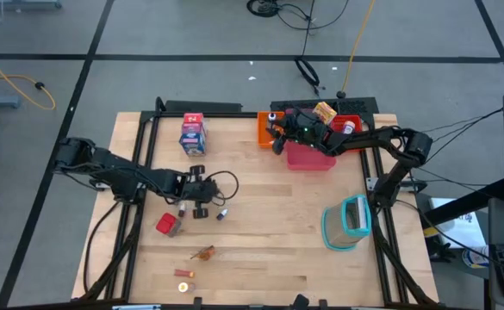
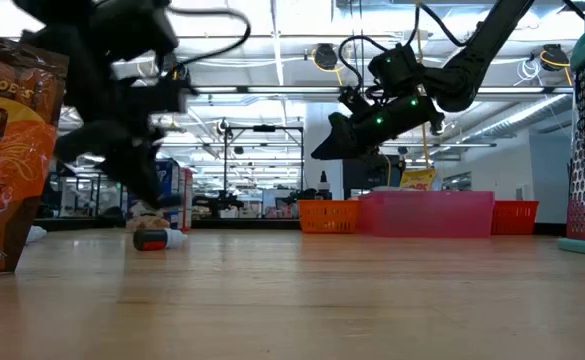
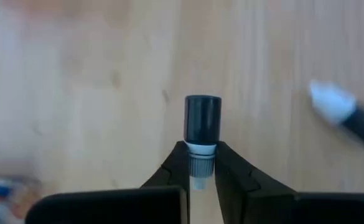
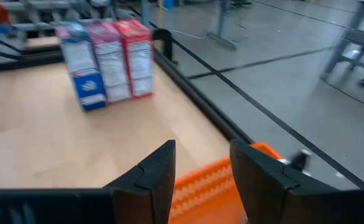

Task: Pick & Place Kitchen Items
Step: Put the small brown food coloring bottle into the orange bin

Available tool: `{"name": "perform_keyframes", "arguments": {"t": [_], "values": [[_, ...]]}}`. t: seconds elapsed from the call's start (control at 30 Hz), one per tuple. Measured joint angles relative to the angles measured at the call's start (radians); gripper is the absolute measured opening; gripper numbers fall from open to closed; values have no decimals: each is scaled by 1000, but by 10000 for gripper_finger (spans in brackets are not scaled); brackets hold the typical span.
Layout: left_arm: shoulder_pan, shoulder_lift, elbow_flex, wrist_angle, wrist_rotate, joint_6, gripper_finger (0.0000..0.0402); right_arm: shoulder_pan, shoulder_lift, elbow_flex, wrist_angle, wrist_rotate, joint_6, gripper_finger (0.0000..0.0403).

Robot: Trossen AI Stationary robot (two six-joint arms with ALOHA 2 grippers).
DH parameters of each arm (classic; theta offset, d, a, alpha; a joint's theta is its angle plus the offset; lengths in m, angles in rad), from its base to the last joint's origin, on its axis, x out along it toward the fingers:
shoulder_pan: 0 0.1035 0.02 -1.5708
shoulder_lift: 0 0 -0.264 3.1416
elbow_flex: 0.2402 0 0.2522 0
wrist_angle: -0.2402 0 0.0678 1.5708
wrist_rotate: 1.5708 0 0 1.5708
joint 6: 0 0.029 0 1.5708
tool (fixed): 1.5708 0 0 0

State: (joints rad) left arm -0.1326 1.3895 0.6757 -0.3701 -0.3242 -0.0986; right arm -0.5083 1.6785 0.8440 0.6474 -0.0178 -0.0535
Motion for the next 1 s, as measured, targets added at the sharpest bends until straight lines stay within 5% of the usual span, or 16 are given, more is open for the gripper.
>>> {"name": "perform_keyframes", "arguments": {"t": [0.43, 1.0], "values": [[85, 0, 219, 102, -236, 205, 31, 70, -1, 0, 220, -396, 111, 141], [145, 0, 233, 503, -226, 386, 35, 164, -1, 0, 414, -398, 144, 139]]}}
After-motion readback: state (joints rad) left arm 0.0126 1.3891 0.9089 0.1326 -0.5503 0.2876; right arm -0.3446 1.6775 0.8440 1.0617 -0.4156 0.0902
